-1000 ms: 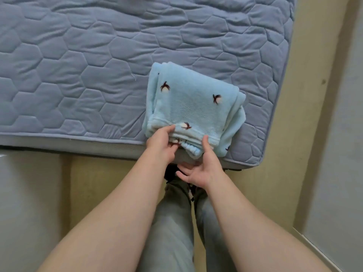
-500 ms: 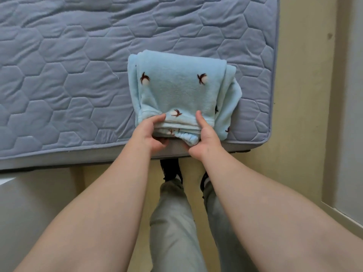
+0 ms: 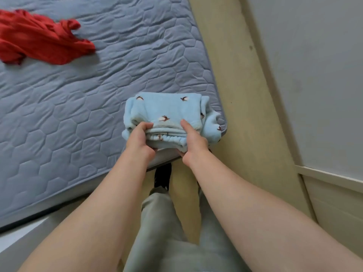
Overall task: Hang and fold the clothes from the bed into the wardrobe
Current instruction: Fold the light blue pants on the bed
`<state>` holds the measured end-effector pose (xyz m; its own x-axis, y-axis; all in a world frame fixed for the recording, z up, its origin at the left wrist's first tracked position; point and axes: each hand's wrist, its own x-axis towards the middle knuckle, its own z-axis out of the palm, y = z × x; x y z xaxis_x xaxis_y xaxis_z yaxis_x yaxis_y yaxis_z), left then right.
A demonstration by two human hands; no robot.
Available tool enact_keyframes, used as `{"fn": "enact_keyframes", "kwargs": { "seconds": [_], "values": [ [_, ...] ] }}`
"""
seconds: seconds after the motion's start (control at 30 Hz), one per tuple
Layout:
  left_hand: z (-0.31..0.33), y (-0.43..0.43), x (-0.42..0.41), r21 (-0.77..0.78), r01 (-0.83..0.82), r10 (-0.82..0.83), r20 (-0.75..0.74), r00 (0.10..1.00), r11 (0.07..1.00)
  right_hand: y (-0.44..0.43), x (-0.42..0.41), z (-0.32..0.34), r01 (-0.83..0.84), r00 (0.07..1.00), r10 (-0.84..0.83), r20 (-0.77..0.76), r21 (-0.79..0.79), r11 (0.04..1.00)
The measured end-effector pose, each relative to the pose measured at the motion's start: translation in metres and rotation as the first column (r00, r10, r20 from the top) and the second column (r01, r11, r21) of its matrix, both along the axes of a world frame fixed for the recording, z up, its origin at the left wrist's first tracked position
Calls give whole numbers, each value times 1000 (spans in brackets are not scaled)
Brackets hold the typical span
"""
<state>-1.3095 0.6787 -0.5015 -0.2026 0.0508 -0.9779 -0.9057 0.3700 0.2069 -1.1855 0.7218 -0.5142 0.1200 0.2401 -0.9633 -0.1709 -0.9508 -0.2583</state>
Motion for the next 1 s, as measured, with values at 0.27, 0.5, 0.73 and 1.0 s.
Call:
{"fn": "enact_keyframes", "kwargs": {
  "seconds": [0.27, 0.5, 0.73, 1.0],
  "values": [
    [172, 24, 65, 113, 478, -475, -52, 878, 871, -30, 74, 178, 332, 938, -343, 53, 145, 932],
    [278, 43, 202, 243, 772, -755, -180, 631, 588, -65, 197, 292, 679, 683, -730, 13, 357, 641],
    [377, 1, 384, 454, 881, -917, -282, 282, 131, -161, 333, 387, 829, 351, -916, -196, 520, 206],
    [463, -136, 585, 569, 784, -930, -365, -28, -247, -318, 481, 463, 772, 47, -937, -346, 607, -186]
  ]
}}
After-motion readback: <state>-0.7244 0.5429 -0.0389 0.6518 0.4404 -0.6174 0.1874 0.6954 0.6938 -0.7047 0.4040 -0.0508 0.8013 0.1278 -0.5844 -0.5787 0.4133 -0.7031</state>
